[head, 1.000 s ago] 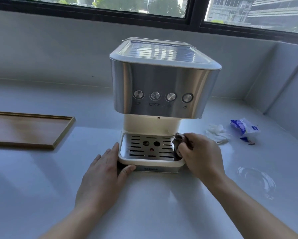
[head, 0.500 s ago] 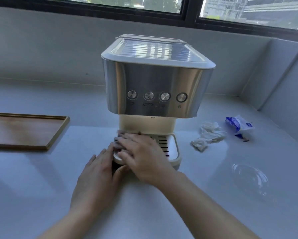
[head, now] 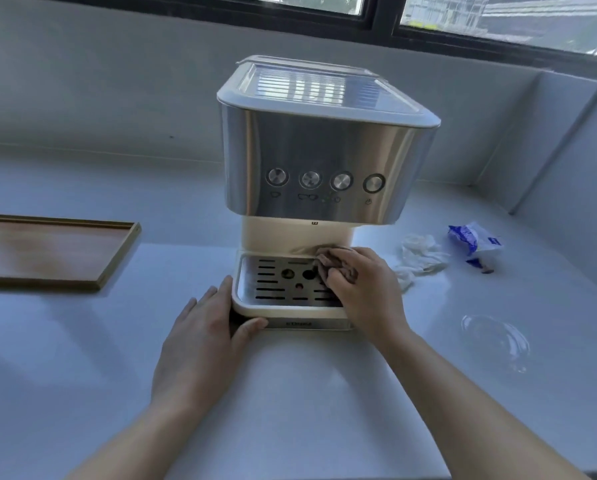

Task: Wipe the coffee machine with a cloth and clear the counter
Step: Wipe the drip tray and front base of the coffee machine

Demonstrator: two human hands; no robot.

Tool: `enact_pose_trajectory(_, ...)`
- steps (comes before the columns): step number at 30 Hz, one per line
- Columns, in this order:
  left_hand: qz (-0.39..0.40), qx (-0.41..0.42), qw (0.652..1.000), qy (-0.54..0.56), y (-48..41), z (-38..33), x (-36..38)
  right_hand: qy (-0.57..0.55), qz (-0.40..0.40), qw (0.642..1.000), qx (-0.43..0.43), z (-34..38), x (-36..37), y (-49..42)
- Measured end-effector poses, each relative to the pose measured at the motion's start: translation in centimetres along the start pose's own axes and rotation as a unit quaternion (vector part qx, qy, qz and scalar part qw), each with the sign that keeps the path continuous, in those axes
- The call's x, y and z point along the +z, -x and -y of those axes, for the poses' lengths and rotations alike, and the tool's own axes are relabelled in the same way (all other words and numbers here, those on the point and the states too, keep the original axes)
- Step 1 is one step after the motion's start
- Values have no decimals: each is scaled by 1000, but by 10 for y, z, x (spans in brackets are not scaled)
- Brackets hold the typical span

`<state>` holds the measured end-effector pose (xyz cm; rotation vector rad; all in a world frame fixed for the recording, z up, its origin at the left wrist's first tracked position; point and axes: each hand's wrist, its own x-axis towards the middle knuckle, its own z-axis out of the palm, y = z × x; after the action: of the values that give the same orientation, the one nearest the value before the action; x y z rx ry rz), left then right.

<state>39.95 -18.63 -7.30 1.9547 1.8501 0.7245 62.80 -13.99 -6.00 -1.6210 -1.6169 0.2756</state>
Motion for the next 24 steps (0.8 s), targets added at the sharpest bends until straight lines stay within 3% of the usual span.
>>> enact_pose_trajectory(3,-1,6,1000,0,1,-1,1,-53,-12,997,48,-2,-7,11)
enact_pose_trajectory(6,0,6,1000,-4,0,1,4,-56,-8,998,39,-1,-16,37)
enact_pose_trajectory(9,-7,9,1000,-3,0,2,3,5,-6,999,-35,5,-10,74)
enact_pose_trajectory(13,-21,15,1000,3,-2,4,9,164,-11,975,-152,17,2,79)
enact_pose_trajectory(19,-11,32,999,5,-3,10,7,186,120,961,-166,75,46,44)
enact_pose_trajectory(22,2,18,997,77,-1,6,0,139,175,968,-111,100,62,22)
enact_pose_trajectory(24,7,-4,988,151,-3,10,-5,95,214,965,-120,103,51,13)
